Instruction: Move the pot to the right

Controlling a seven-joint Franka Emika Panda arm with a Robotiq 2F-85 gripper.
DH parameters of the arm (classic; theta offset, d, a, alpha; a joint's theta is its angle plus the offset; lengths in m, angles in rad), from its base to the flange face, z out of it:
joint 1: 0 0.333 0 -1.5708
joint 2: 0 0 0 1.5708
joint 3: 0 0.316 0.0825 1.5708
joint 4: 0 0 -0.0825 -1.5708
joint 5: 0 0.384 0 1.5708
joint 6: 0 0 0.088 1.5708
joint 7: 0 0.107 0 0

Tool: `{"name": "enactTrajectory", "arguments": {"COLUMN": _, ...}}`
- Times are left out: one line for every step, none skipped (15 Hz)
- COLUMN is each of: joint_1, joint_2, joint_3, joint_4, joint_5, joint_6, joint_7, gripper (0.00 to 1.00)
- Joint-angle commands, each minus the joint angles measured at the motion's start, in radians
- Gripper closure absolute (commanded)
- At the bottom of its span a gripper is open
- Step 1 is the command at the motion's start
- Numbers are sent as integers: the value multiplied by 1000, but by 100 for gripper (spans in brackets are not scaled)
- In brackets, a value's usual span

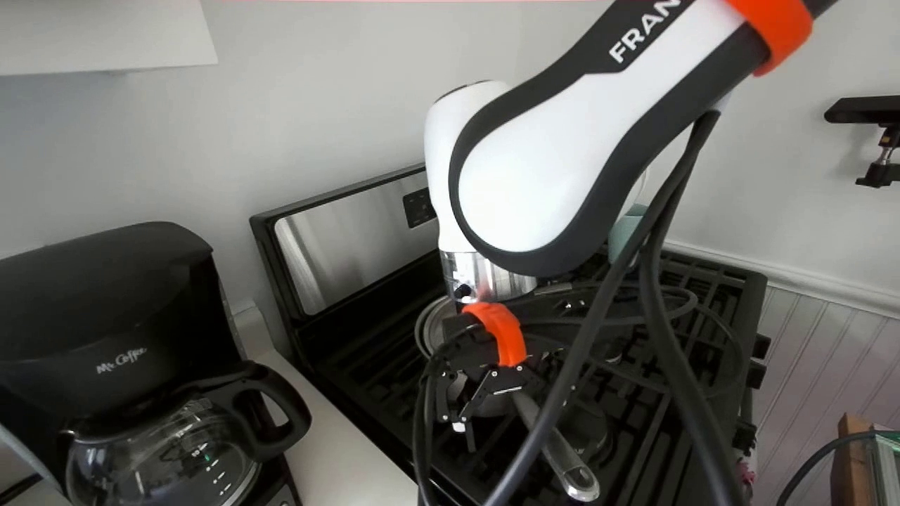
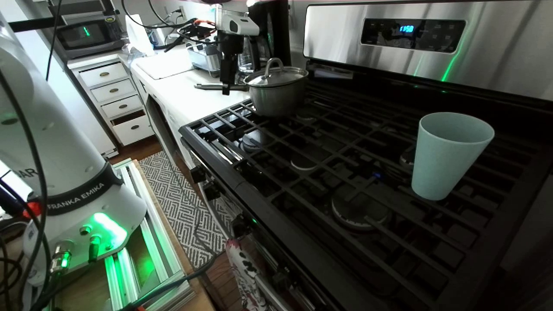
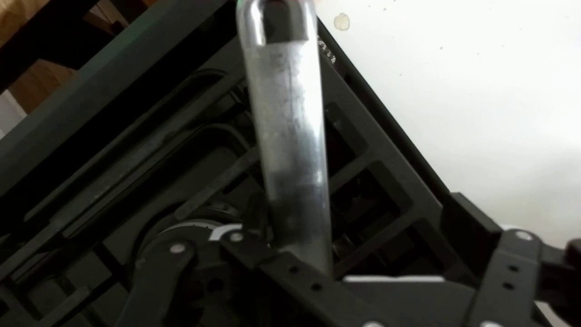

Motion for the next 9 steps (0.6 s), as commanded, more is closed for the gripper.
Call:
{"name": "enactTrajectory", "arguments": {"joint_1": 17, "joint_2": -7, "joint_3": -5, "joint_4": -33, "joint_5": 6, "joint_6": 34, "joint_7": 8, "gripper": 20}}
{"name": "enactTrajectory", "arguments": {"joint_1": 18, "joint_2": -6, "joint_3": -4, "joint_4": -34, "joint_5": 3, "joint_6": 25, "joint_7": 6, "gripper": 19}}
{"name": "enactTrajectory", "arguments": {"joint_1": 21, "joint_2": 3, "joint_3": -3, "joint_4": -29, "joint_5": -4, "joint_6": 14, "joint_7": 3, "gripper": 25}}
{"name": "enactTrajectory", "arguments": {"joint_1": 23, "joint_2": 8, "joint_3": -2, "joint_4": -28, "joint_5": -6, "joint_6": 10, "joint_7": 1, "gripper": 27}}
{"name": "enactTrajectory", "arguments": {"joint_1": 26, "joint_2": 13, "joint_3": -1, "joint_4": -27, "joint_5": -10, "joint_6": 6, "joint_7": -1, "gripper": 23}}
{"name": "enactTrajectory", "arguments": {"joint_1": 29, "joint_2": 19, "joint_3": 0, "joint_4": -25, "joint_5": -15, "joint_6": 1, "joint_7": 0, "gripper": 27}}
{"name": "enactTrajectory", "arguments": {"joint_1": 32, "joint_2": 25, "joint_3": 0, "joint_4": -23, "joint_5": -15, "joint_6": 3, "joint_7": -3, "gripper": 35}}
{"name": "enactTrajectory", "arguments": {"joint_1": 35, "joint_2": 32, "joint_3": 0, "joint_4": -22, "joint_5": -19, "joint_6": 5, "joint_7": 3, "gripper": 50}}
{"name": "enactTrajectory", "arguments": {"joint_1": 38, "joint_2": 38, "joint_3": -1, "joint_4": -21, "joint_5": -24, "joint_6": 9, "joint_7": 9, "gripper": 53}}
